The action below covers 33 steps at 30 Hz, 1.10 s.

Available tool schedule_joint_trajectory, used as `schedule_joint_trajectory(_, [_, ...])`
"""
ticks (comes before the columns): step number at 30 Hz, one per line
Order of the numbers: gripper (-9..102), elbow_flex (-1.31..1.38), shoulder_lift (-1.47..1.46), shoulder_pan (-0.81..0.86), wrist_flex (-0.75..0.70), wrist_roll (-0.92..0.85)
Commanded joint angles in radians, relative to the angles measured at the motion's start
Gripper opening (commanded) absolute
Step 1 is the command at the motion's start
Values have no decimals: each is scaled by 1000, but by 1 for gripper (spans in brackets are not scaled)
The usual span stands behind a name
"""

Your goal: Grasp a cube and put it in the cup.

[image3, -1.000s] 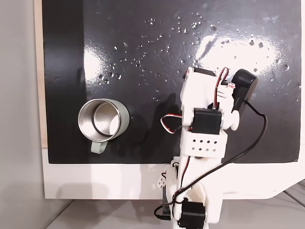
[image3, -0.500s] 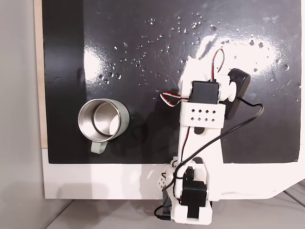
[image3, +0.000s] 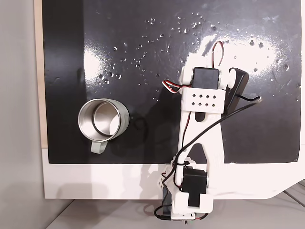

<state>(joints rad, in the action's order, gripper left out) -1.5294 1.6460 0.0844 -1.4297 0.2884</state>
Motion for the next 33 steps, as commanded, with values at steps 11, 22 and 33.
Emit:
schedule_joint_trajectory(11, [29,89,-25,23,-31,9])
schedule_joint_trajectory(22, [29,89,-97,25,-18,-2])
schedule_joint_trajectory(33, [30,80,-224,43,29,-3])
